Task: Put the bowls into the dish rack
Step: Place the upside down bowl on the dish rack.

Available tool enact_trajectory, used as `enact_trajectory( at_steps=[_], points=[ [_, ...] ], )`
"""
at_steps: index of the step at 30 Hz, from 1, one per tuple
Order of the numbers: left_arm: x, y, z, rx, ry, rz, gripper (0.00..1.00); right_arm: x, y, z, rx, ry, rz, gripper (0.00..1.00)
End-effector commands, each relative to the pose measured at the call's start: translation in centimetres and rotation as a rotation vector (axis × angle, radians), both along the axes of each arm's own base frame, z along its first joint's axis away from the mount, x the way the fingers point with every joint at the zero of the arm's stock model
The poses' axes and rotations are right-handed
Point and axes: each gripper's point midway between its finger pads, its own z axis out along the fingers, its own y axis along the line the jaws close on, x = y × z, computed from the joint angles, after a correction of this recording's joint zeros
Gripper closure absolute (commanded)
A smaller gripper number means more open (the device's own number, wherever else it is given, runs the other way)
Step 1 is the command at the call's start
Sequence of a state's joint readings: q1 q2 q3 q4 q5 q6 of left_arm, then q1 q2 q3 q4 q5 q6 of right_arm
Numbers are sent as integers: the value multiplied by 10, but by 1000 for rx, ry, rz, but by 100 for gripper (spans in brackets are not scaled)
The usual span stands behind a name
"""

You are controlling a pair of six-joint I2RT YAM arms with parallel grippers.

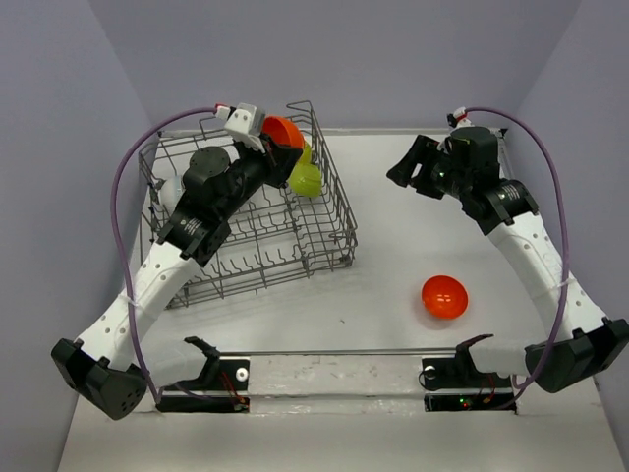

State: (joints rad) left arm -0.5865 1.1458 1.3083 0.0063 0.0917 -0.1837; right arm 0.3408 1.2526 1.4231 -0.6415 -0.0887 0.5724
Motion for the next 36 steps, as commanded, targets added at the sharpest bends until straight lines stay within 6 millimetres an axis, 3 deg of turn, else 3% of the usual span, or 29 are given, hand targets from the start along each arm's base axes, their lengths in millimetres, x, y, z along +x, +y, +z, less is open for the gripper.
enact_trajectory(
  at_steps=[1, 3, 8, 9, 10, 12, 13, 18, 27, 36],
  points=[
    [-19, 2, 42, -295, -90, -142, 100, 7, 29, 15, 34, -76, 96, 31],
    [-22, 7, 45, -354, -116, -177, 100, 9, 34, 12, 23, -78, 105, 31],
    [-15, 8, 7, -418, -41, -217, 100, 7, 50, 6, 6, -77, 148, 31],
    [-19, 10, 13, -467, -54, -242, 100, 8, 51, 3, -1, -74, 154, 31],
    [-16, 12, -2, -475, -30, -241, 100, 6, 55, 0, -5, -70, 167, 31],
    [-21, 14, -2, -519, -36, -264, 100, 2, 65, -9, -18, -57, 198, 31],
    [-19, 15, -15, -525, -12, -259, 100, 1, 69, -12, -25, -54, 206, 31],
    [-22, 20, -29, -574, -2, -294, 100, -4, 89, -24, -65, -48, 244, 32],
    [-27, 15, -62, -668, 36, -379, 100, -5, 102, -36, -99, -33, 264, 32],
    [-13, 7, -95, -666, 86, -387, 100, -8, 110, -49, -126, -13, 274, 32]
  ],
)
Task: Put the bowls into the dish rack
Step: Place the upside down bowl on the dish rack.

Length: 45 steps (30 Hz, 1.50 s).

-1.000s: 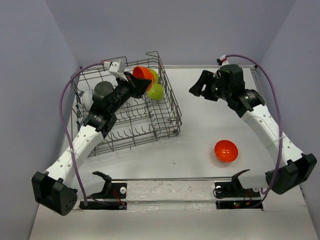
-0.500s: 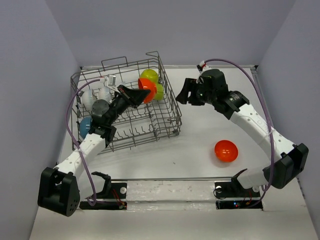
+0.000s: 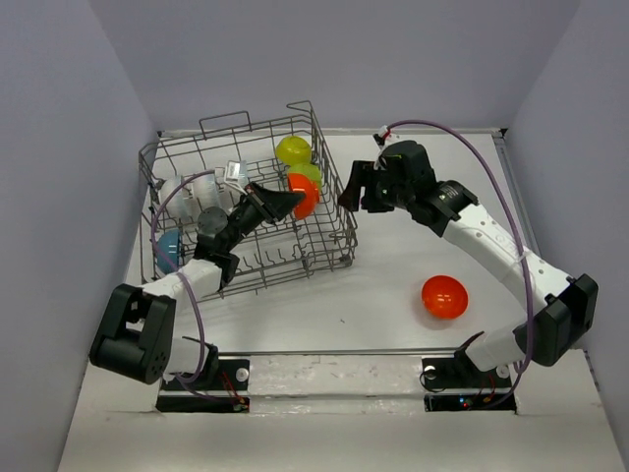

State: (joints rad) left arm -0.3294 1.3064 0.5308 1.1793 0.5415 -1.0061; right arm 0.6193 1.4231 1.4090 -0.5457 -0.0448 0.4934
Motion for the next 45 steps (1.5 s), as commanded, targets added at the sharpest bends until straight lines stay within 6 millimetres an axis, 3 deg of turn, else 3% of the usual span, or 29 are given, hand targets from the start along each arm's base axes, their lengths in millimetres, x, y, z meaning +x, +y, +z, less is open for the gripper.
enact_trajectory(
  at_steps=[1, 16, 25, 31, 45],
  points=[
    [-12, 5, 48, -66, -231, -1, 100, 5, 9, 4, -1, -47, 8, 32],
    [14, -6, 14, -39, -174, -15, 100, 4, 24, -8, -31, -32, 37, 34],
    [25, -14, 8, -10, -181, -6, 100, 2, 28, -11, -38, -26, 48, 36],
    [27, -21, 15, 3, -202, -10, 100, 7, 26, -14, -54, -28, 24, 40],
    [39, -32, -10, -7, -147, -31, 100, 7, 28, -9, -54, -38, 26, 42]
  ],
)
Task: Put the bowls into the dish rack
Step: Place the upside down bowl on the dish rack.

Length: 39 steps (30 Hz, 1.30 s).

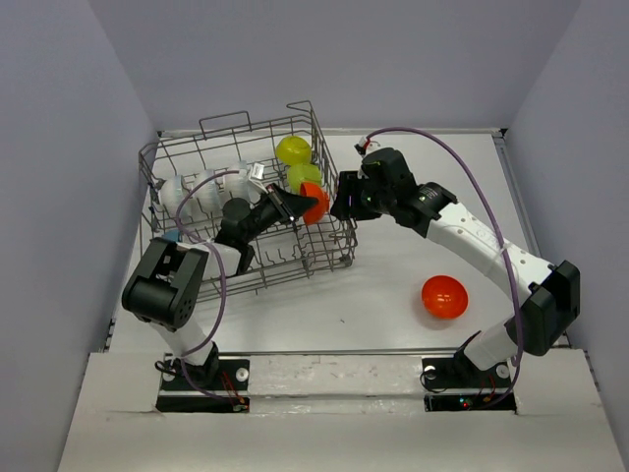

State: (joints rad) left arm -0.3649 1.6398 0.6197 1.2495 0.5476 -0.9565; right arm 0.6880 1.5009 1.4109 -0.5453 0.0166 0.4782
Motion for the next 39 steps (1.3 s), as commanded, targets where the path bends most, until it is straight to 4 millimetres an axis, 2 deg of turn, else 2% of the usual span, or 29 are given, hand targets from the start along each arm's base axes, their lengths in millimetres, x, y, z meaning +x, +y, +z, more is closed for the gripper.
enact_trajectory(
  at_steps=[1, 7, 13, 22, 34, 39],
  points=[
    [-1, -2, 67, -104, -268, -5, 100, 9, 7, 22, 27, -69, 1, 42],
    [-1, -5, 58, -106, -252, -14, 100, 10, 8, 20, 24, -65, -4, 44],
    [0, -8, 60, -117, -264, -32, 100, 8, 10, 19, 23, -65, 1, 44],
    [2, -7, 51, -78, -239, -8, 100, 8, 9, 12, 11, -51, -5, 51],
    [9, 1, 36, 41, -211, 57, 100, 10, 10, 15, 18, -55, -11, 76],
    [7, 1, 26, 63, -190, 54, 100, 10, 11, 17, 24, -57, -9, 78]
  ],
)
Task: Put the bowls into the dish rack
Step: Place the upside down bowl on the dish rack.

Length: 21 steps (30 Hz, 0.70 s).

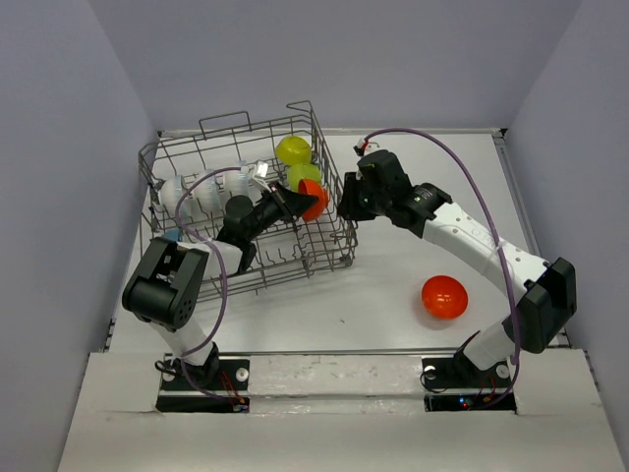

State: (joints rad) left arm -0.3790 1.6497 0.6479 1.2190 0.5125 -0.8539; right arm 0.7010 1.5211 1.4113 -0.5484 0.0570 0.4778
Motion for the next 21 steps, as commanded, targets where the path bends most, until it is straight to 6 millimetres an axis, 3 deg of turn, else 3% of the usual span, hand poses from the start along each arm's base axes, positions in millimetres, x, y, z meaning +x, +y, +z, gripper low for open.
enact_trajectory(
  at_steps=[1, 14, 21],
  points=[
    [-2, 3, 25, -1, -121, 17, 100, 7, 10, 26, 57, -59, 11, 78],
    [-18, -13, 52, -94, -212, -85, 100, 7, 11, 30, 61, -63, 11, 84],
    [-16, -14, 28, -123, -138, -90, 100, 7, 8, 32, 59, -72, 6, 84]
  ],
)
